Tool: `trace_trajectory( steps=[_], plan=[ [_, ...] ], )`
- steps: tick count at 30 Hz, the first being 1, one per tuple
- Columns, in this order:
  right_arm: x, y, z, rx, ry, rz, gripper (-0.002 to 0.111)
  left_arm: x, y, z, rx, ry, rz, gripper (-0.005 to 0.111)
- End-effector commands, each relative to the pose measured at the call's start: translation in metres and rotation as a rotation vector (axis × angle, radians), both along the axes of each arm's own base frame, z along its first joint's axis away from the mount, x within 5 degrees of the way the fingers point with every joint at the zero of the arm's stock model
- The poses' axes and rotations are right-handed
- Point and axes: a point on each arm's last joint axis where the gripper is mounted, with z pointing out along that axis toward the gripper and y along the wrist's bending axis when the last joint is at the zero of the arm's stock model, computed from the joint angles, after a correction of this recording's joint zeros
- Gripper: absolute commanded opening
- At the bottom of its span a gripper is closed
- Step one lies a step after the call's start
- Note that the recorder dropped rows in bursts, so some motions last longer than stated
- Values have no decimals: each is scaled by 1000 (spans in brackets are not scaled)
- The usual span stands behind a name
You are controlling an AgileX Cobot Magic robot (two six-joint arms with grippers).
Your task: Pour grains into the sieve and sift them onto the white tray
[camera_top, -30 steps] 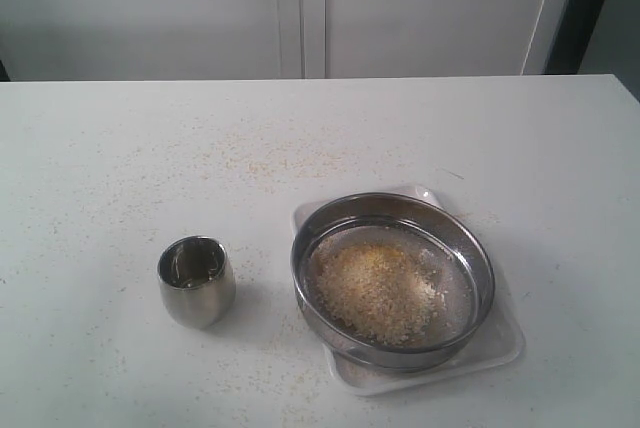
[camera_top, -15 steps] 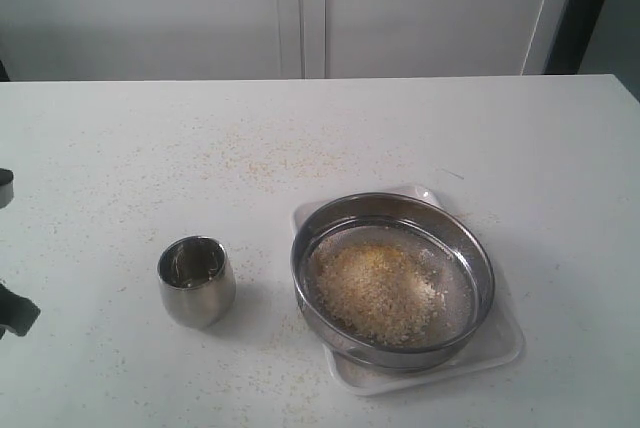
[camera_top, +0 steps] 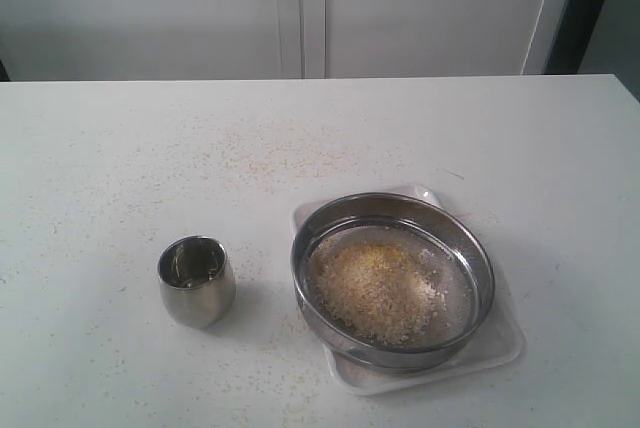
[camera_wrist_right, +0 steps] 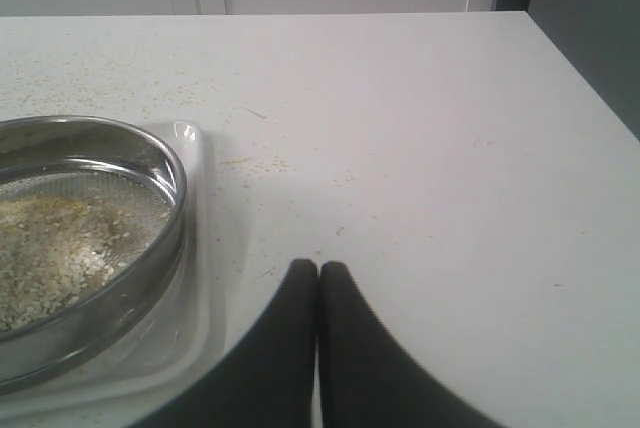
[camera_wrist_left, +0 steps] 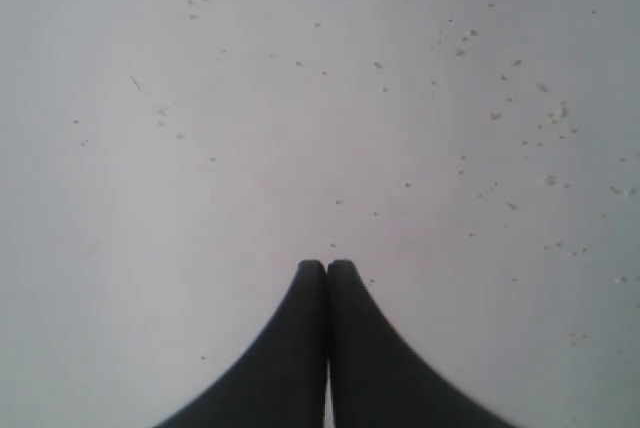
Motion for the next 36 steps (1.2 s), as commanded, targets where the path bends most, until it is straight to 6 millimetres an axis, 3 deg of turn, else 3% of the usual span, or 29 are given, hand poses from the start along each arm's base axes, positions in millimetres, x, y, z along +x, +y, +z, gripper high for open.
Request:
trace_trajectory(
  steps=[1, 6, 16, 32, 36],
  plan=[
    [0, 0, -1, 4, -13, -4, 0, -2, 8, 4, -120, 2, 42, 0],
    [0, 0, -1, 4, -13, -4, 0, 0, 12, 9, -250, -48, 49, 0],
    [0, 0, -1, 4, -13, -4, 0, -12, 11, 27, -238, -145, 48, 0],
    [0, 0, -1, 4, -13, -4, 0, -60, 4, 77, -143, -498, -13, 0],
    [0, 0, -1, 4, -13, -4, 0, -75, 2, 80, -111, -593, -29, 0]
  ],
)
